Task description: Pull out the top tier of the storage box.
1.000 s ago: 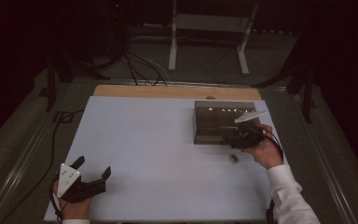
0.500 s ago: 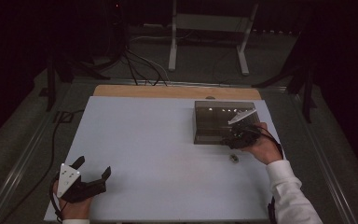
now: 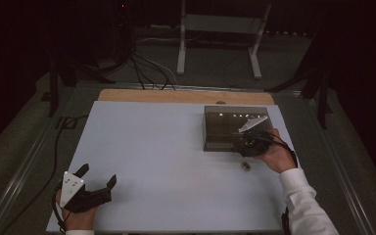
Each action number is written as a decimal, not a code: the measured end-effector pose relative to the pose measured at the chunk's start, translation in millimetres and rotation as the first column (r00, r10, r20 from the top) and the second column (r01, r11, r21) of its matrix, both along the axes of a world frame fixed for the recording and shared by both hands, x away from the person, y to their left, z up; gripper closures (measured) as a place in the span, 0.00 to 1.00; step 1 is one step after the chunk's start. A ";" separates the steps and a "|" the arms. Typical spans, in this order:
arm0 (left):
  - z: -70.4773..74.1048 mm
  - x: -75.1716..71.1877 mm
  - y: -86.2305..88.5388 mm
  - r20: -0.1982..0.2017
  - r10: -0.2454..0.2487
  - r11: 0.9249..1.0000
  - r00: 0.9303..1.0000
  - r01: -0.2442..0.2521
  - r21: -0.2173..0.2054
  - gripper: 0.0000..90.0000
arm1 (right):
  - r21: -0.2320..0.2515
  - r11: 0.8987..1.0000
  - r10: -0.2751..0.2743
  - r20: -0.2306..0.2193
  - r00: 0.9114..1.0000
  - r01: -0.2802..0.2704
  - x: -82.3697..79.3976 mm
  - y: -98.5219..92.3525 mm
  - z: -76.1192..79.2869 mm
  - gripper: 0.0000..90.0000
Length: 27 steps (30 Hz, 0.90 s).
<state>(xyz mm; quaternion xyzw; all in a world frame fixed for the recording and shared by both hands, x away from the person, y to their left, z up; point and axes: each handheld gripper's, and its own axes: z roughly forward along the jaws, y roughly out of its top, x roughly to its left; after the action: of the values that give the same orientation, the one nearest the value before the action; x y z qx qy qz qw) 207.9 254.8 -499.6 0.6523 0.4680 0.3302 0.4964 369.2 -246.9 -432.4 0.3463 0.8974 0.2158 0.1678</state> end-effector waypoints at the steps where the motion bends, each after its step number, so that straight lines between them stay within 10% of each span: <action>1: -0.1 0.0 -0.1 0.000 0.000 1.000 1.000 0.000 0.000 0.01 | 0.001 1.000 0.001 0.001 1.000 -0.001 -0.4 0.1 0.2 0.57; 27: -1.0 0.9 -0.1 -0.006 0.003 1.000 1.000 -0.003 0.002 0.01 | 0.001 1.000 0.022 0.012 1.000 -0.022 -12.2 0.1 3.3 0.60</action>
<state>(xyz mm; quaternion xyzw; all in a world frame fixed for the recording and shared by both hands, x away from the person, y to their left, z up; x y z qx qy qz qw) 208.9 254.7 -500.6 0.6531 0.4701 0.3295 0.4939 357.0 -246.8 -429.2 0.3354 0.9000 0.2203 0.1704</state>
